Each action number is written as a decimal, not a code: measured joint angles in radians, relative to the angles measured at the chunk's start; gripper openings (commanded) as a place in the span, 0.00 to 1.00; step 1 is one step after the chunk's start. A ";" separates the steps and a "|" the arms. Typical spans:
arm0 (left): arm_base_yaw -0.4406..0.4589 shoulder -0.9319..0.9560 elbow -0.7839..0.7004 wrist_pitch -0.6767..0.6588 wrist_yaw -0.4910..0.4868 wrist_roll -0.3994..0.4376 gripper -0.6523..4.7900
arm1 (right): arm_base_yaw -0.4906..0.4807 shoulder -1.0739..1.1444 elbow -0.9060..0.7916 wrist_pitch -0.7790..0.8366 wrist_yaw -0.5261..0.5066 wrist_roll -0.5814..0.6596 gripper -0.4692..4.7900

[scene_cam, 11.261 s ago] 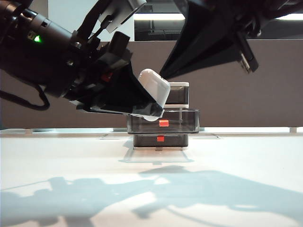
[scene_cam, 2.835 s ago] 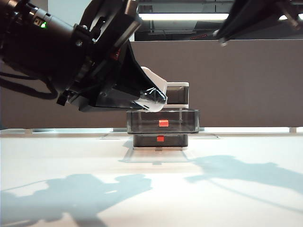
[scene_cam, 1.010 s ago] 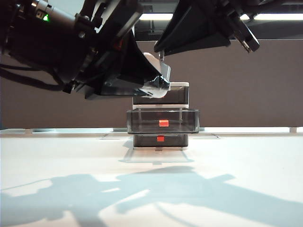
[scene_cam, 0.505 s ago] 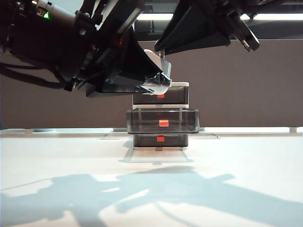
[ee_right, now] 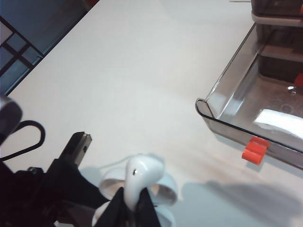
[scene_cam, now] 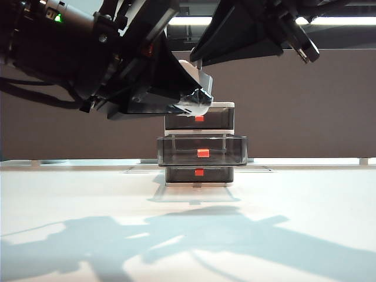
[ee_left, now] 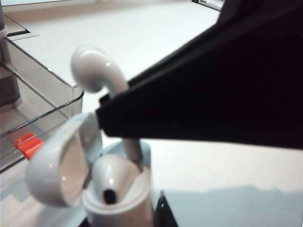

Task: Pick up the earphone case on the table, open the lid, insert the wireless earphone on the table into it, close the lid, put the earphone case into the second layer of the drawer, and finally close the drawer.

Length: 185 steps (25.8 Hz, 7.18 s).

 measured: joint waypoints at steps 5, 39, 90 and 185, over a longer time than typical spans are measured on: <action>0.000 0.001 0.000 -0.003 0.000 0.000 0.21 | 0.000 0.018 0.000 0.011 0.004 -0.003 0.09; -0.002 0.002 0.000 0.006 0.004 0.000 0.21 | -0.013 -0.004 0.002 -0.055 -0.019 -0.045 0.35; -0.002 0.002 -0.001 0.006 0.000 0.248 0.21 | -0.167 -0.138 0.002 -0.084 -0.135 -0.129 0.09; 0.253 0.470 0.546 -0.261 0.000 -0.068 0.33 | -0.373 -0.109 0.012 -0.103 -0.400 -0.236 0.09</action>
